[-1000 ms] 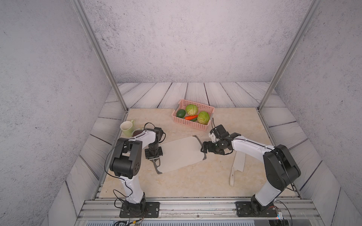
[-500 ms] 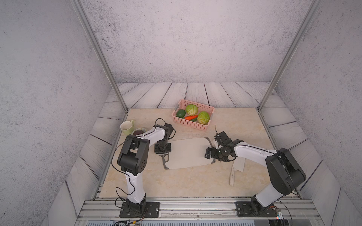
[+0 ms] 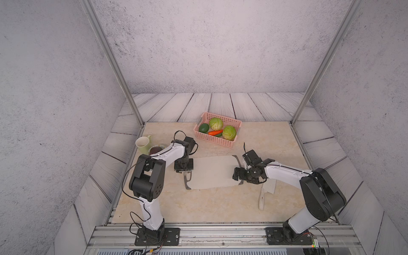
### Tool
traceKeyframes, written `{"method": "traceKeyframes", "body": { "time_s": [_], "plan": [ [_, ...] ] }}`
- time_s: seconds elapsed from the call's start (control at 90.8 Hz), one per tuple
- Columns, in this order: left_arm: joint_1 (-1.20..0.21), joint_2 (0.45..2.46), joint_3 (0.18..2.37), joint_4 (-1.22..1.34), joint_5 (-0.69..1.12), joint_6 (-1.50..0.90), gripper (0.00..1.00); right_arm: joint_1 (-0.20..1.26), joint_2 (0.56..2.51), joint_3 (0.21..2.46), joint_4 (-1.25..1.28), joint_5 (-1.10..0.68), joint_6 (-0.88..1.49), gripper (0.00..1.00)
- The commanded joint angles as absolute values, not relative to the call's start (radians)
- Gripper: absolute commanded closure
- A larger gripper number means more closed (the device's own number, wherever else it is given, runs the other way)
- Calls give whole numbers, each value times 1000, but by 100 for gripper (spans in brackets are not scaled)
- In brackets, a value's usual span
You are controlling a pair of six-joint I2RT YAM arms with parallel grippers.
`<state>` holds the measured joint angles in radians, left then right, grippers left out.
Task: Align the knife with the edge of the cutting board
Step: Adjust the work surface at the center of the board.
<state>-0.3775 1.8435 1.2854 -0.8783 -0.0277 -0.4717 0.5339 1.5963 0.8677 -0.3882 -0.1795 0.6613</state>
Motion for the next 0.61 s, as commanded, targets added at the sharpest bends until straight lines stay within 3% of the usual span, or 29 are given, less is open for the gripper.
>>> {"method": "traceKeyframes", "body": {
  "time_s": [0.0,0.242,0.33,0.594],
  "plan": [
    [-380,1808,1268,-881,-27,-467,40,538,1563,859,-396,-155,675,1],
    [-380,1809,1265,-875,3,-481,15,538,1560,862,-377,-157,694,1],
    [-380,1790,1249,-848,35,-481,0,538,1560,862,-367,-159,699,1],
    [-379,1758,1223,-792,115,-467,2,538,1581,870,-340,-178,715,1]
  ]
}}
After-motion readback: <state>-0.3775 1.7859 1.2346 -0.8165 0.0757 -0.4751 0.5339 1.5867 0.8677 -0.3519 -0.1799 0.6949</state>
